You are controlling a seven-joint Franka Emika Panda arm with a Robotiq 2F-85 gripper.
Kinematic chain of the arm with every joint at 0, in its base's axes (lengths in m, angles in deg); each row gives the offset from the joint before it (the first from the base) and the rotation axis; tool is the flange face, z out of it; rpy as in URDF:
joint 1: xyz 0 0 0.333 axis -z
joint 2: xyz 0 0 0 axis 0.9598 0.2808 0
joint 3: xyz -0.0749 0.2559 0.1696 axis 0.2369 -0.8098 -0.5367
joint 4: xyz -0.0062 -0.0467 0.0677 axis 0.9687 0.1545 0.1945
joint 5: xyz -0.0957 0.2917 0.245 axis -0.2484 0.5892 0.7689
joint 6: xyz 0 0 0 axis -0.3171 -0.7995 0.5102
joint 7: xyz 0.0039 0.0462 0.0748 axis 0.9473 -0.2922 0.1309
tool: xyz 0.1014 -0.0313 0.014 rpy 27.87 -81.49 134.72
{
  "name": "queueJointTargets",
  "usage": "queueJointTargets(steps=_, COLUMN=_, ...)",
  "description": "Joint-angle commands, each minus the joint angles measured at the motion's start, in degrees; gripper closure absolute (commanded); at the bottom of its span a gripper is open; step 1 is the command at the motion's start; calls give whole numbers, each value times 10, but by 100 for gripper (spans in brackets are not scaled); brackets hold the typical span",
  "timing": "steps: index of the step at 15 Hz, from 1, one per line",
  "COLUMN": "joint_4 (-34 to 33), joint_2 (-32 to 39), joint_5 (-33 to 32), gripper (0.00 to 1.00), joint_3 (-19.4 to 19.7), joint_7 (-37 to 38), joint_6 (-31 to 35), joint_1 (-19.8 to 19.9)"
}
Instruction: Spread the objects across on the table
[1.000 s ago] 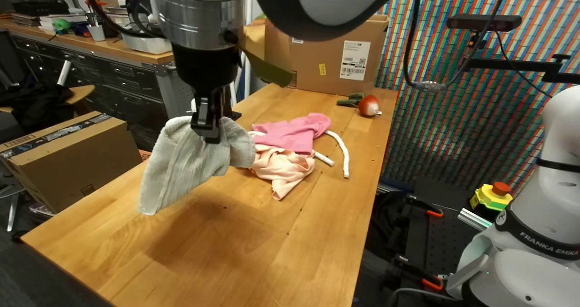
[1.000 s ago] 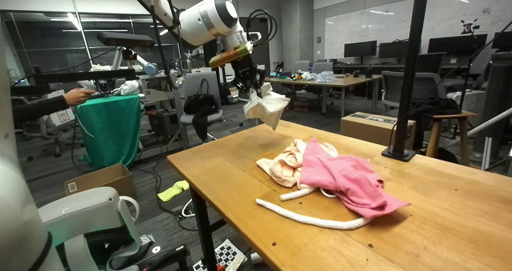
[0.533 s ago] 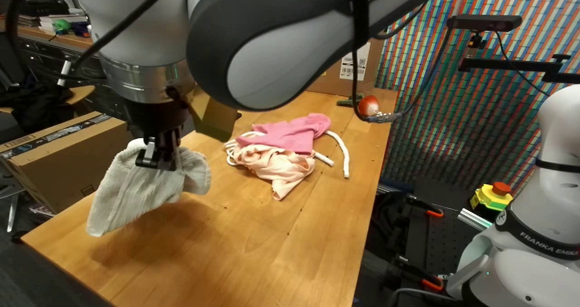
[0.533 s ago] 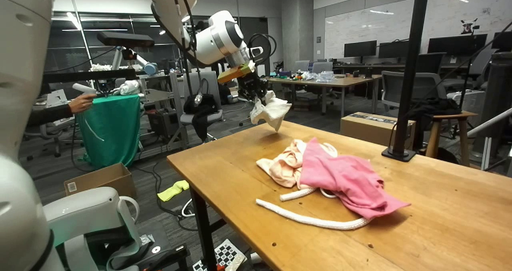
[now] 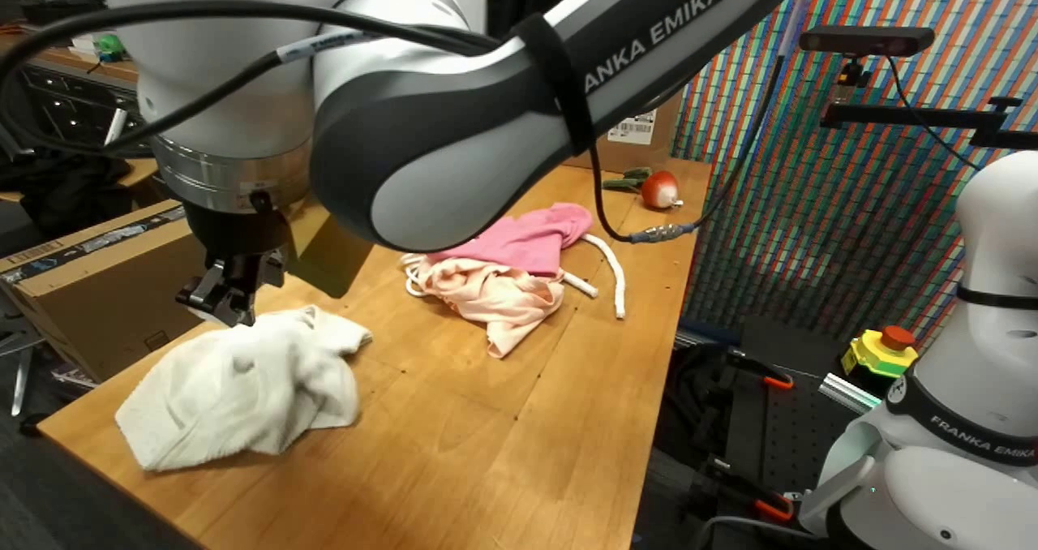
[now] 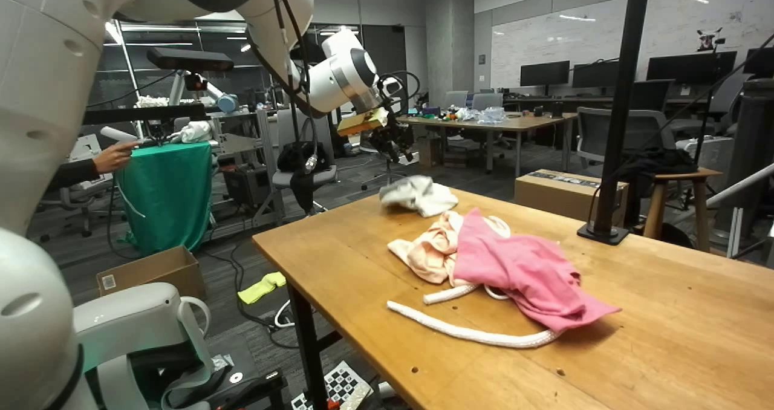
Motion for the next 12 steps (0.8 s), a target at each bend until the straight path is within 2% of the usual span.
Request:
queueJointTargets(steps=1, joint_4=-13, joint_2=3, joint_5=-14, gripper=19, joint_3=26, joint_7=11, joint_6=11, joint_1=-15)
queueJointTargets(steps=3, joint_4=-1, joint_2=-10, joint_5=-14, gripper=4, joint_3=33, joint_7=4, joint_6=3, joint_1=-11)
queueJointTargets(steps=4, joint_4=6, joint_2=-16, joint_5=-14, gripper=0, joint_3=36, joint_7=0, joint_6=0, joint_1=-8)
queueJointTargets(steps=12, joint_4=120, joint_2=-105, joint_5=-30, gripper=0, joint_3=78, joint_7=7, joint_6=-21, joint_1=52)
